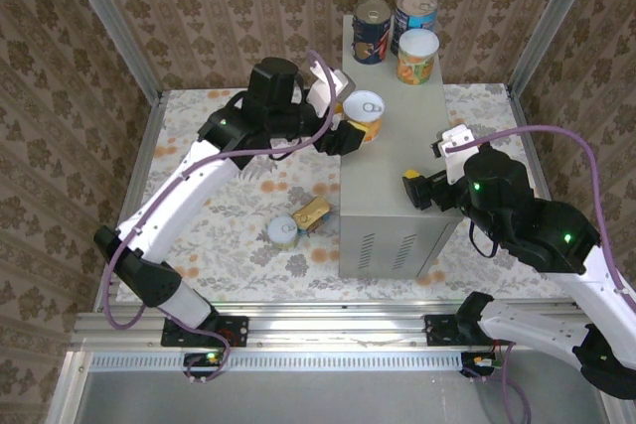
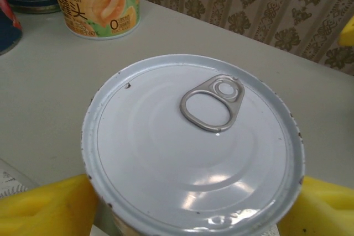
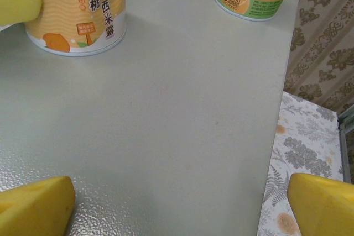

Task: Place and organize the canned foods onto the counter

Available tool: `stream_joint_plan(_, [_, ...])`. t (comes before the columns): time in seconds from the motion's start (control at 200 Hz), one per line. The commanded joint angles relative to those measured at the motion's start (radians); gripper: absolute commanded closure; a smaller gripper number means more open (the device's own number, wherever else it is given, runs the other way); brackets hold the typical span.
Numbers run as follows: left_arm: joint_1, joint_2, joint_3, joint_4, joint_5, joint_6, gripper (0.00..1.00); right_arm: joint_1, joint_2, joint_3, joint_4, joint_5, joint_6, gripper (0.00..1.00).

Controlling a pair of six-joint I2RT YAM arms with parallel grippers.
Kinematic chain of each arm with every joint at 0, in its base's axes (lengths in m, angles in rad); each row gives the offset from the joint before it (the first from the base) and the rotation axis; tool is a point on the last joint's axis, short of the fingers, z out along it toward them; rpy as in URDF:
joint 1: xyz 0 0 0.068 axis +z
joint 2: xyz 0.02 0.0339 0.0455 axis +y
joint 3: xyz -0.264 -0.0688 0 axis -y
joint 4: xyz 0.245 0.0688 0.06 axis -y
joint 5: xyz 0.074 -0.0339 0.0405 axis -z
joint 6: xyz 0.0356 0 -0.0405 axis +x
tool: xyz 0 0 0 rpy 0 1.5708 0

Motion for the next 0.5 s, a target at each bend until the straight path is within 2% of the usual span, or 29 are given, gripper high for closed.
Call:
stream_joint_plan(0.0, [0.016,0.022,-0.002,0.073,0.009,-0.015,0.22,-0.005,-0.016,0.003,0.009,0.004,0.021,0.0])
stream_joint_plan(0.495, [0.039,0.16,0.063,0.207,-0.086,-0.002,0.24,-0.006,-0.034,0.005,-0.001,0.018,0.021,0.0])
